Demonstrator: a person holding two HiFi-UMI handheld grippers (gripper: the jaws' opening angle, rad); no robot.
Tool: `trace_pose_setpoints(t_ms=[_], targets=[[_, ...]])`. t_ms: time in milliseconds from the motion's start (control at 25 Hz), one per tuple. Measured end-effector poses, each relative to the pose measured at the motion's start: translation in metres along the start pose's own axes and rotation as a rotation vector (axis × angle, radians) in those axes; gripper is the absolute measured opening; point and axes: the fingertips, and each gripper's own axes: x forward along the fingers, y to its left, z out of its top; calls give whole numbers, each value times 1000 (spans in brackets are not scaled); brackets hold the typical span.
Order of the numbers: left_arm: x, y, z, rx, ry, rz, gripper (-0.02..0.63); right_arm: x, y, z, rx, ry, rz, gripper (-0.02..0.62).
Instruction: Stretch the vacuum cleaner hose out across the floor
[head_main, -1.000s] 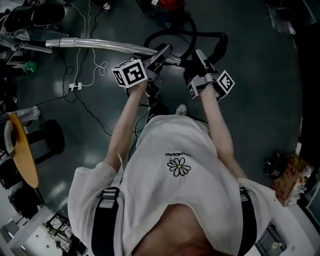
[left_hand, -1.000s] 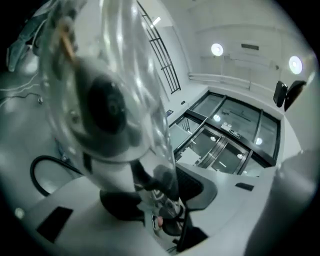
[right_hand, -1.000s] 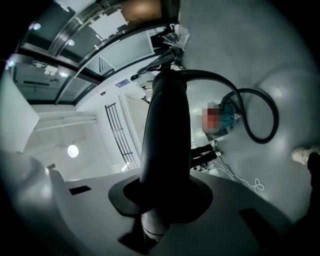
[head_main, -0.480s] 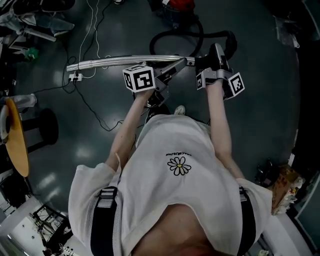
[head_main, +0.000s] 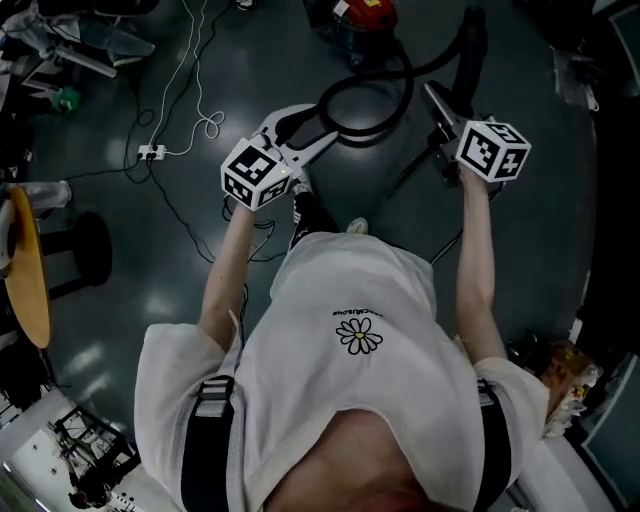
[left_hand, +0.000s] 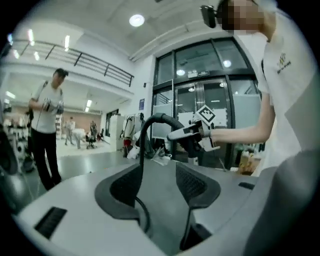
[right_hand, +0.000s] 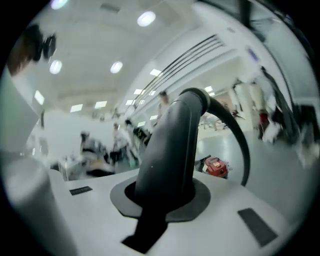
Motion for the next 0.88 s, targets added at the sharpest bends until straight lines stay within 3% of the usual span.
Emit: trace_pose_setpoints(t_ms=[120, 200, 280, 360, 480, 680, 760, 880], targets=[[-6, 20, 32, 176, -82, 107, 212, 10, 44, -43, -570, 401, 28, 74], [-4, 24, 48, 271, -96, 122, 230, 0, 45, -63, -942, 605, 4, 74], [6, 18, 51, 382, -49, 90, 322, -18, 29, -64, -1251, 731, -38, 72], [17, 7, 50, 470, 2, 43, 377, -32, 17, -48, -1465, 761, -54, 66], [18, -9, 63, 549, -3, 31, 400, -42, 11, -15, -1582, 724, -51, 66], [12, -21, 99, 644, -30, 51, 400, -56, 30, -1, -1564, 698, 38, 67], [17, -23, 100, 699, 16, 29, 400, -58, 44, -6, -1567, 677, 88, 67], [23, -35, 87, 754, 125, -72, 400, -60, 61, -15, -1579, 645, 129, 67]])
